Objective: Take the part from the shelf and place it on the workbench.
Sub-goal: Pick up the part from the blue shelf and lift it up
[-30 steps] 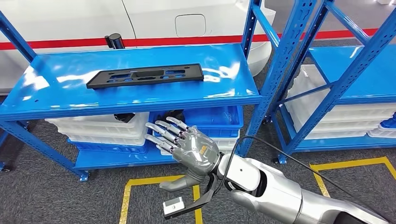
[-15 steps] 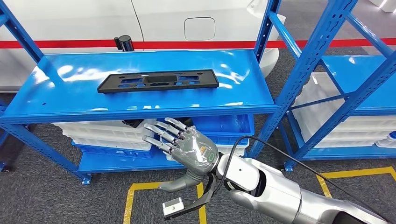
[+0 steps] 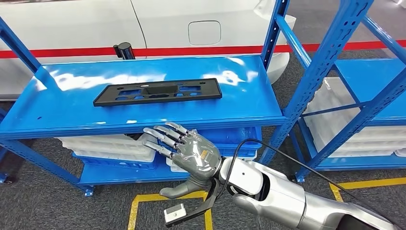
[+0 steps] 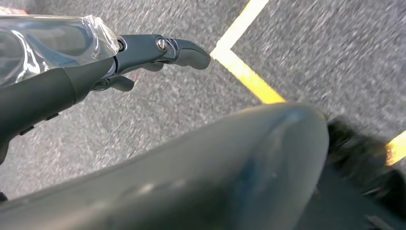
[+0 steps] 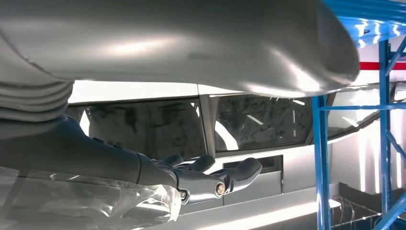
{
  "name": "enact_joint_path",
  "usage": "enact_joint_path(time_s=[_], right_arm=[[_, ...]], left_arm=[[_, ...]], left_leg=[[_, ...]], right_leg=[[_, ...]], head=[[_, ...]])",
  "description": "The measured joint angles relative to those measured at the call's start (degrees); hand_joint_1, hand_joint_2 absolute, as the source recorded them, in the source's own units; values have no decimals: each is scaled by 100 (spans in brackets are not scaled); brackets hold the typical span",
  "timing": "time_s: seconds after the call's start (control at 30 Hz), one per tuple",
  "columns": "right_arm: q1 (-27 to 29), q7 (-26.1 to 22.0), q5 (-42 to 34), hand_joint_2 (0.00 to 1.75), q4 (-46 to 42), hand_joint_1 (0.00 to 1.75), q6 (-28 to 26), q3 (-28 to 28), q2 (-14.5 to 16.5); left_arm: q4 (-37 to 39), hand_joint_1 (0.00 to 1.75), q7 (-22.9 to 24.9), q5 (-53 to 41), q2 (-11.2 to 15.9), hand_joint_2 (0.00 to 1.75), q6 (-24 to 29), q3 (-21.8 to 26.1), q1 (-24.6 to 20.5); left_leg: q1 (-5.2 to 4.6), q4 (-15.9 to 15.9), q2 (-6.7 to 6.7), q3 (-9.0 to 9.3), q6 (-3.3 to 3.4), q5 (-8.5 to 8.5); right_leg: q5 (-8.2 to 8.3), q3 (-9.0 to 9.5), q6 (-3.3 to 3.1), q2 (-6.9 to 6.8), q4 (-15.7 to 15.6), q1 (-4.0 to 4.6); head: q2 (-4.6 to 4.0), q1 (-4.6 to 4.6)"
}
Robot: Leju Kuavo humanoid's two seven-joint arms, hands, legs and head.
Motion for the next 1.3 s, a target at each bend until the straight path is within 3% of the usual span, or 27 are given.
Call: enact_joint_path(time_s=[0.07,0.2,0.27,0.33,0.37,0.4,0.43,0.5,0.53,0.57,0.7,0.77,0.83,0.87,0.9,0.93,1.0,1.03,1.1,1.17,1.23,1.3], right_arm=[[-4,-5,-8,0,7,0,3,4,3],[-9,-19,-11,0,12,0,8,5,6],[-17,-21,-19,0,13,0,15,4,6],[-11,-22,-26,0,19,0,26,7,6],[-4,-24,-26,0,21,0,31,10,6],[0,-26,-26,0,23,0,35,13,6],[0,-28,-25,0,24,0,39,15,5],[-1,-32,-15,0,25,0,42,16,4],[-3,-34,-9,0,26,0,45,18,4],[-4,-38,-5,0,26,0,49,20,7],[-17,-45,1,0,26,0,56,25,16],[-34,-45,5,0,26,0,57,26,26],[-38,-46,9,0,27,0,60,37,35],[-35,-46,10,0,27,0,60,48,36],[-32,-47,10,0,27,0,61,58,38],[-32,-48,11,0,27,0,62,68,40],[-33,-51,12,0,27,0,63,75,45],[-36,-53,12,0,28,0,67,77,47],[-38,-55,12,0,31,0,78,85,49],[-43,-64,14,0,32,0,91,94,52],[-62,-79,19,0,33,0,102,97,55],[-76,-92,25,87,42,0,120,104,56]], left_arm=[[0,0,0,-9,2,0,-1,0,-6],[0,0,0,-15,8,0,-1,0,-2],[0,0,0,-18,14,0,2,0,-13],[0,0,0,-20,14,0,1,0,-14],[0,0,0,-20,15,0,1,0,-11],[0,0,0,-20,16,0,0,0,-7],[0,0,0,-20,17,0,0,0,-5],[0,0,0,-24,15,0,-1,0,-8],[0,0,0,-26,14,0,-1,0,-14],[0,0,1,-29,13,0,-3,0,-19],[0,0,0,-29,13,0,-3,0,-32],[0,0,0,-29,14,0,-2,0,-51],[0,0,0,-29,15,0,-3,0,-56],[0,0,0,-29,15,0,-3,0,-46],[0,0,0,-29,16,0,-4,0,-35],[0,0,0,-29,17,0,-4,0,-27],[0,0,0,-29,22,0,-4,0,-26],[0,0,0,-29,25,0,-4,0,-31],[0,0,1,-30,29,0,-5,0,-32],[0,0,5,-31,28,0,-7,0,-23],[0,0,10,-32,34,0,-8,0,-28],[0,0,13,-35,34,0,-11,0,-47]], left_leg=[[-26,-380,22,142,71,123],[-19,-415,-5,248,238,108],[-4,-439,-13,331,290,67],[-3,-441,-20,399,315,-1],[-4,-441,-28,441,314,-38],[-3,-441,-41,490,307,-77],[-3,-441,-55,550,295,-120],[-4,-447,-80,666,258,-207],[-6,-454,-86,696,230,-243],[-8,-464,-89,709,198,-270],[-13,-341,-71,735,87,-353],[-1,181,-53,460,45,-548],[-2,977,-47,-56,14,-806],[-3,1228,-45,-266,8,-857],[-5,1262,-43,-378,11,-788],[-7,1061,-42,-372,22,-596],[-28,241,-30,-126,78,-44],[-51,-99,-21,-14,107,94],[-88,-370,-7,89,154,176],[-80,-392,-11,123,185,201],[-47,-435,-15,184,235,193],[-26,-458,-15,253,283,150]], right_leg=[[-61,36,67,-2,9,15],[-156,1,168,4,204,11],[-385,-334,216,6,829,-6],[-648,-843,241,7,1617,-17],[-659,-1022,246,7,1811,-24],[-550,-1098,244,7,1786,-30],[-320,-1052,235,7,1521,-36],[199,-777,194,12,685,-32],[301,-668,170,15,370,-15],[350,-611,144,19,195,3],[317,-480,22,7,95,0],[278,-380,-38,-1,67,-17],[216,-321,-73,6,66,-6],[182,-287,-79,15,67,2],[143,-242,-80,25,67,10],[103,-187,-77,35,67,16],[11,-63,-54,43,64,24],[-27,-20,-36,46,64,30],[-86,4,18,48,60,38],[-132,14,78,49,51,44],[-261,-55,136,46,255,38],[-539,-420,186,45,956,15]], head=[[0,1],[0,7],[0,13],[0,14],[0,13],[0,13],[0,14],[0,9],[0,7],[0,5],[0,1],[0,-10],[0,-19],[0,-18],[0,-18],[0,-17],[0,-17],[0,-16],[0,-17],[0,-19],[0,-11],[0,-5]])
